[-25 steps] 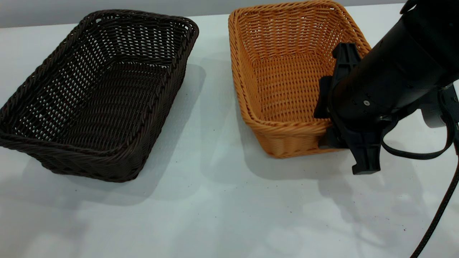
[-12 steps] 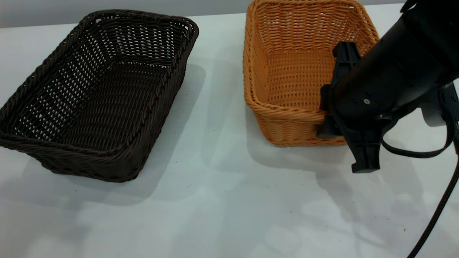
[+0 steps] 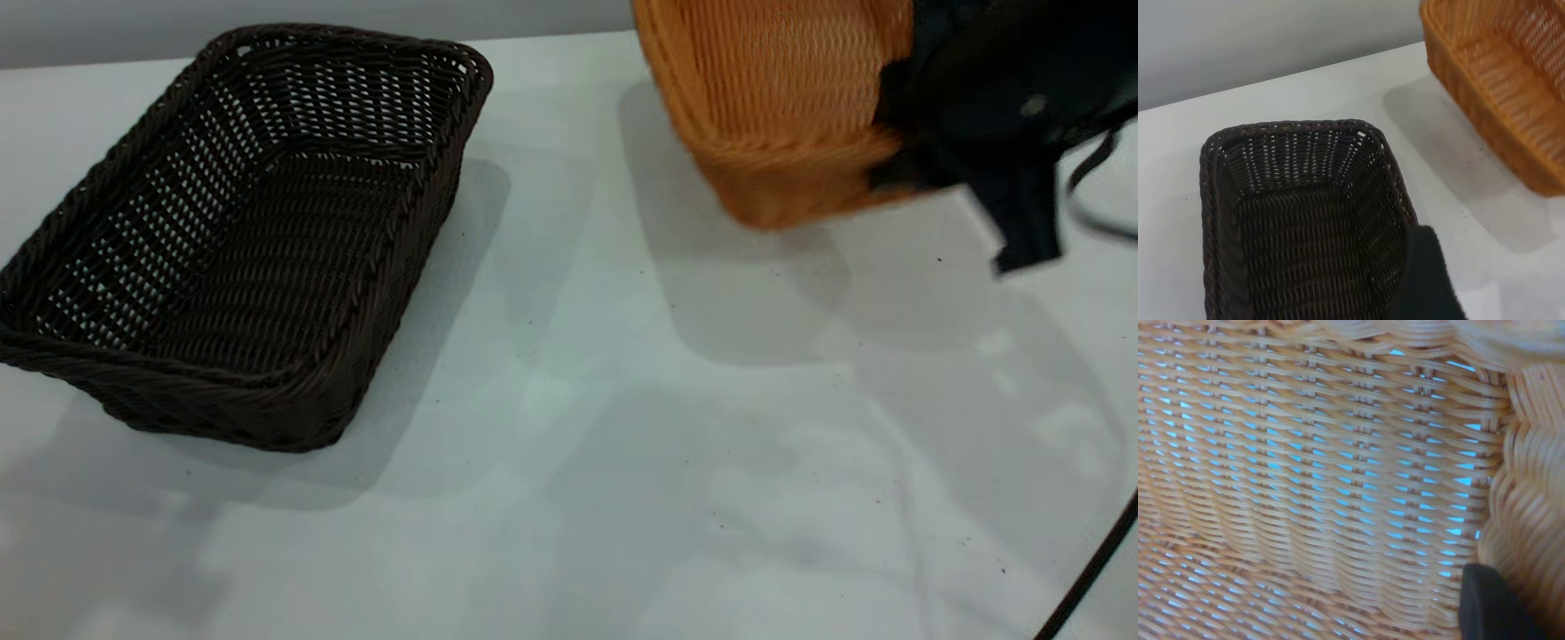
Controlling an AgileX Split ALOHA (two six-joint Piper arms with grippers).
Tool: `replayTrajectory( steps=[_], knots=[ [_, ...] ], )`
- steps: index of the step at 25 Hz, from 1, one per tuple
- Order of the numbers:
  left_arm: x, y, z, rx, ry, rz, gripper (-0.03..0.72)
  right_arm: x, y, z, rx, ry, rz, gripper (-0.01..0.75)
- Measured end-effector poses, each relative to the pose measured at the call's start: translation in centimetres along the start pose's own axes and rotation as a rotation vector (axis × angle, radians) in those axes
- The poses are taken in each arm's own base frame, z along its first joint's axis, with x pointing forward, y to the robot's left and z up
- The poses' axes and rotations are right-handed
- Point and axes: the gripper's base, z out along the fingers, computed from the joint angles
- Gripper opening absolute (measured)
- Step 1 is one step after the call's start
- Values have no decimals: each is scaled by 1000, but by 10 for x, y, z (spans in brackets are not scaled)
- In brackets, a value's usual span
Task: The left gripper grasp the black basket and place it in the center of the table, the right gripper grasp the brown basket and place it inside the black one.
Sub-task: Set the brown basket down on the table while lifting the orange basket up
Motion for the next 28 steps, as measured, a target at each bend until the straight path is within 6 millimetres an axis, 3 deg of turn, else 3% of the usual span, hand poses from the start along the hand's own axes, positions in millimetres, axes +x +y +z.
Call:
replayTrajectory(
  steps=[6,13,17,28],
  knots=[
    [1,1,8,12,20,-16,428,-36,22,-35,-131,27,-224,115],
    [12,-4,44,102,156,-49,428,-77,34,-75,-272,39,-446,115],
    [17,-3,67,100,202,-61,428,-96,39,-85,-305,95,-583,115],
    [33,-26,123,74,246,-75,428,-158,54,-127,-307,169,-677,115]
  ],
)
